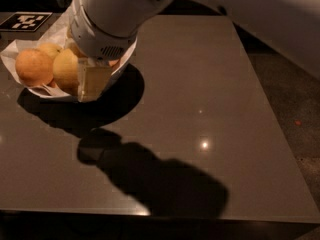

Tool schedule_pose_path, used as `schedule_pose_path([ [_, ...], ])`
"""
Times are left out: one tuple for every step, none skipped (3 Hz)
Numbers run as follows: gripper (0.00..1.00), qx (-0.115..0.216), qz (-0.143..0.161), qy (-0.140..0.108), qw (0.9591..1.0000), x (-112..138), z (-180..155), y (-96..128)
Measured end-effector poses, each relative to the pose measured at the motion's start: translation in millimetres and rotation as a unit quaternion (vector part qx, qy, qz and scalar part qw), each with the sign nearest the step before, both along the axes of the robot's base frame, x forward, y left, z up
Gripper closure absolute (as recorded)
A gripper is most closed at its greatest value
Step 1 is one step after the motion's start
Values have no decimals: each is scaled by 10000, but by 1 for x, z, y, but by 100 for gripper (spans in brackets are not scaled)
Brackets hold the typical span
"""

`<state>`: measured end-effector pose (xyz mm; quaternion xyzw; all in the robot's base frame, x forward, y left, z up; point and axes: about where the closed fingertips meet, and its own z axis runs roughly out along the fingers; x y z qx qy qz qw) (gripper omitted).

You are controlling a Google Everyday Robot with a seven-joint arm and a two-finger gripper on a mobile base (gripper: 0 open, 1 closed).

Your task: Pick orange from white bowl

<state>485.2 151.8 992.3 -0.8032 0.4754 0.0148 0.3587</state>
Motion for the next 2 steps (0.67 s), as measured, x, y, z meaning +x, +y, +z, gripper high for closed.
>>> schedule_pose_path([
  [100,45,-261,90,9996,-21,-8,-9],
  [100,45,-261,90,9996,-21,-8,-9],
])
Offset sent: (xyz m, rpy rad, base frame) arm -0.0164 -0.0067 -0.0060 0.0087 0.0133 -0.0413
